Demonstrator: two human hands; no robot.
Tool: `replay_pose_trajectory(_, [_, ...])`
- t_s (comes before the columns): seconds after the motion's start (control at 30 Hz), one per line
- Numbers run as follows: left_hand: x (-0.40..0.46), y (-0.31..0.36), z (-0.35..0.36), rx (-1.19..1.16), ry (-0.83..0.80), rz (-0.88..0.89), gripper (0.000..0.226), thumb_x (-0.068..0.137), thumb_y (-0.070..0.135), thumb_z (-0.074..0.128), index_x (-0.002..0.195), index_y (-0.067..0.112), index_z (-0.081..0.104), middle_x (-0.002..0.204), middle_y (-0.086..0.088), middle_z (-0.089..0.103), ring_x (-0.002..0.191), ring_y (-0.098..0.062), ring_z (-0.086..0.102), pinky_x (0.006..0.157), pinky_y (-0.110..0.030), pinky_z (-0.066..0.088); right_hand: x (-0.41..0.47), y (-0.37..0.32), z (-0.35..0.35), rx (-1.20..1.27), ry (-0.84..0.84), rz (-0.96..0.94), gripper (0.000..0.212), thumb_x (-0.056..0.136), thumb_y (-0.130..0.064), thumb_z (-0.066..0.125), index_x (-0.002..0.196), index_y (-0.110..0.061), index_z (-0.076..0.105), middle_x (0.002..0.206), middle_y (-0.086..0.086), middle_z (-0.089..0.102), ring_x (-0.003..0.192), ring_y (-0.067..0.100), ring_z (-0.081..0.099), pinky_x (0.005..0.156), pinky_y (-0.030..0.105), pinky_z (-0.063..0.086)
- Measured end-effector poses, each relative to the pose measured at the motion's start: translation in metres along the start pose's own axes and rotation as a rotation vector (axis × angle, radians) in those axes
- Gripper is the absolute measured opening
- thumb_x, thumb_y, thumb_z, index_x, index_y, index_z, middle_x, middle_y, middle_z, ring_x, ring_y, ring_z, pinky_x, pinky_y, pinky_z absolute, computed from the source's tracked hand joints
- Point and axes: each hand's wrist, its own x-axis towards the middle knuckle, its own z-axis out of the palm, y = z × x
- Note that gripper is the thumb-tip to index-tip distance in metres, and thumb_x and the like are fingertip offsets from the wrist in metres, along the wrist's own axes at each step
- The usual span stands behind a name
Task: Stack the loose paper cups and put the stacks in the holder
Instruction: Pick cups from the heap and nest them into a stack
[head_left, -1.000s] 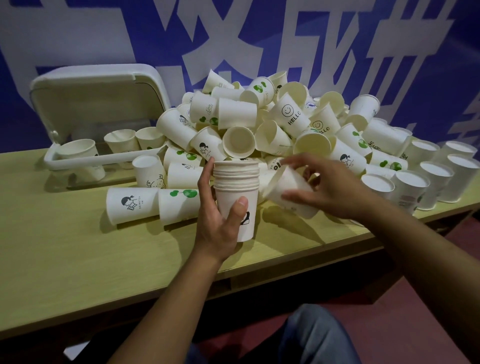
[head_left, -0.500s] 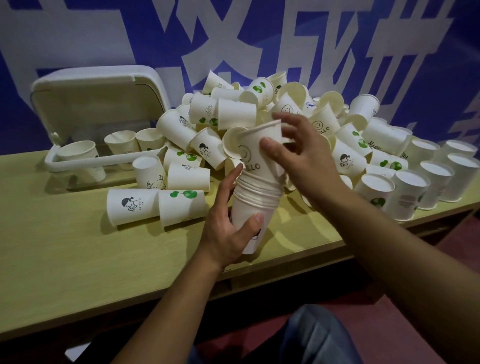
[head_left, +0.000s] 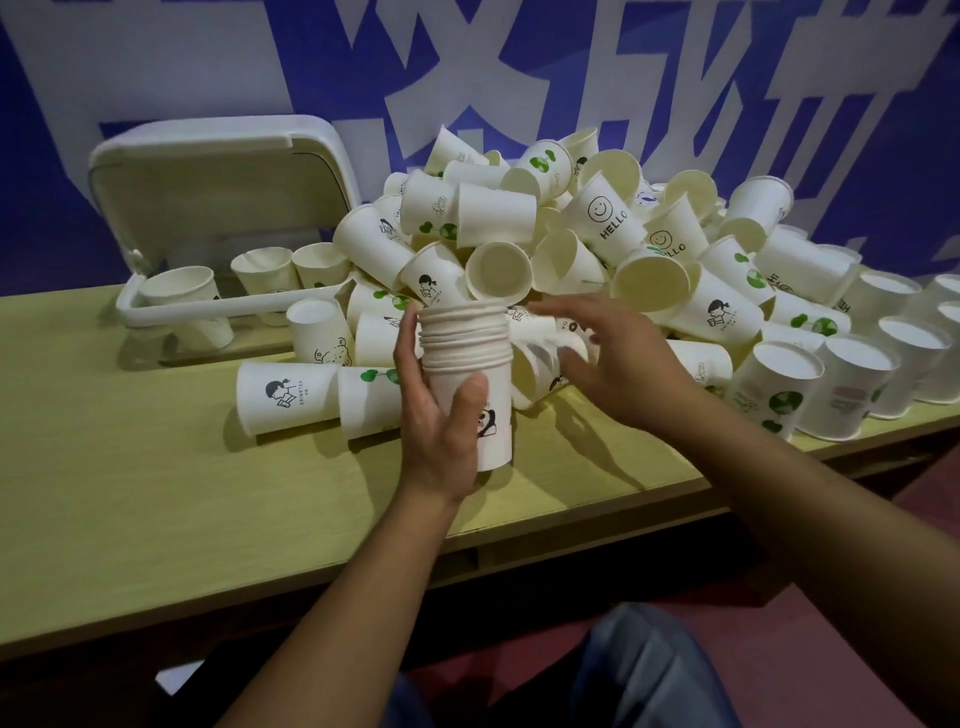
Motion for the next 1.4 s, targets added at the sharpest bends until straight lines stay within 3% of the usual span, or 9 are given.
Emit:
replay_pose_trajectory(0.1, [-0.001, 0.002, 0.001, -0.012, 0.036, -0.029, 0.077, 0.078, 0.051, 0.061, 0.146, 0.045, 0.026, 0.141, 0.000, 0.055, 0.116, -0.014, 0.064, 0.091, -0.034, 0.055, -0.001, 0.007, 0.006, -0.262, -0.142, -0.103, 0.047, 0.092, -0.028, 0.064, 0.137, -0.036, 0.055, 0.143, -0.010, 0.054, 0.140, 0.017, 0.040, 0.110, 0.044, 0.039])
replay_pose_trajectory(0.2, [0.000, 0.002, 0.003, -0.003, 0.066, -0.061, 0.066, 0.079, 0.060, 0.058, 0.138, 0.053, 0.030, 0.137, 0.010, 0.056, 0.112, -0.001, 0.064, 0.085, -0.020, 0.053, -0.001, 0.008, 0.011, -0.324, -0.240, -0.124, 0.059, 0.090, -0.031, 0.068, 0.144, -0.035, 0.046, 0.146, -0.007, 0.050, 0.141, 0.019, 0.039, 0.113, 0.043, 0.027])
replay_pose_trajectory(0.37, [-0.001, 0.005, 0.002, 0.004, 0.102, -0.074, 0.059, 0.080, 0.063, 0.055, 0.134, 0.058, 0.031, 0.128, 0.022, 0.058, 0.110, -0.003, 0.065, 0.086, -0.026, 0.055, 0.003, 0.003, 0.010, -0.346, -0.266, -0.114, 0.066, 0.081, -0.050, 0.073, 0.141, -0.044, 0.045, 0.126, -0.004, 0.048, 0.112, 0.019, 0.044, 0.097, 0.041, 0.041])
replay_pose_trajectory(0.57, [-0.001, 0.010, 0.003, 0.007, 0.109, -0.082, 0.053, 0.085, 0.056, 0.059, 0.132, 0.056, 0.034, 0.120, 0.013, 0.064, 0.104, -0.009, 0.068, 0.084, -0.033, 0.058, 0.003, 0.006, 0.006, -0.168, -0.318, -0.018, 0.064, 0.082, -0.046, 0.074, 0.140, -0.037, 0.048, 0.130, -0.001, 0.048, 0.115, 0.018, 0.051, 0.097, 0.038, 0.046])
replay_pose_trajectory(0.67, [-0.002, 0.010, -0.001, 0.015, 0.093, -0.061, 0.059, 0.079, 0.058, 0.059, 0.134, 0.049, 0.037, 0.116, 0.004, 0.066, 0.099, -0.007, 0.068, 0.083, -0.031, 0.057, 0.004, 0.006, -0.002, -0.078, -0.144, 0.023, 0.063, 0.079, -0.045, 0.077, 0.136, -0.035, 0.053, 0.128, -0.001, 0.055, 0.099, 0.009, 0.055, 0.086, 0.034, 0.052])
replay_pose_trajectory(0.8, [-0.009, 0.012, -0.018, 0.074, -0.050, -0.017, 0.060, 0.077, 0.051, 0.061, 0.132, 0.042, 0.041, 0.106, 0.000, 0.069, 0.088, -0.007, 0.069, 0.070, -0.026, 0.054, 0.012, -0.006, -0.019, 0.314, 0.166, 0.150, 0.058, 0.082, -0.037, 0.078, 0.134, -0.030, 0.054, 0.120, -0.002, 0.057, 0.095, 0.010, 0.062, 0.074, 0.034, 0.060])
replay_pose_trajectory(1.0, [-0.010, 0.025, -0.031, 0.228, -0.260, 0.006, 0.064, 0.078, 0.056, 0.062, 0.137, 0.059, 0.038, 0.133, 0.002, 0.062, 0.121, -0.018, 0.061, 0.095, -0.037, 0.054, 0.017, -0.064, -0.019, 0.613, 0.270, 0.122, 0.054, 0.087, -0.042, 0.071, 0.135, -0.031, 0.047, 0.116, -0.014, 0.056, 0.100, 0.009, 0.065, 0.071, 0.031, 0.062])
replay_pose_trajectory(1.27, [-0.009, 0.038, -0.058, 0.234, -0.042, -0.005, 0.082, 0.079, 0.055, 0.065, 0.151, 0.050, 0.026, 0.144, 0.000, 0.057, 0.125, -0.013, 0.061, 0.102, -0.050, 0.052, -0.001, -0.101, 0.044, 0.688, 0.228, 0.064, 0.046, 0.089, -0.035, 0.071, 0.131, -0.027, 0.056, 0.115, -0.013, 0.059, 0.103, 0.003, 0.060, 0.080, 0.022, 0.055])
replay_pose_trajectory(1.4, [-0.008, 0.048, -0.083, 0.220, 0.093, 0.044, 0.072, 0.080, 0.052, 0.063, 0.144, 0.050, 0.031, 0.144, -0.008, 0.055, 0.121, -0.014, 0.063, 0.091, -0.030, 0.056, -0.007, -0.108, 0.070, 0.672, 0.156, 0.015, 0.028, 0.092, -0.032, 0.068, 0.120, -0.035, 0.067, 0.118, -0.008, 0.060, 0.103, 0.006, 0.059, 0.079, 0.022, 0.052])
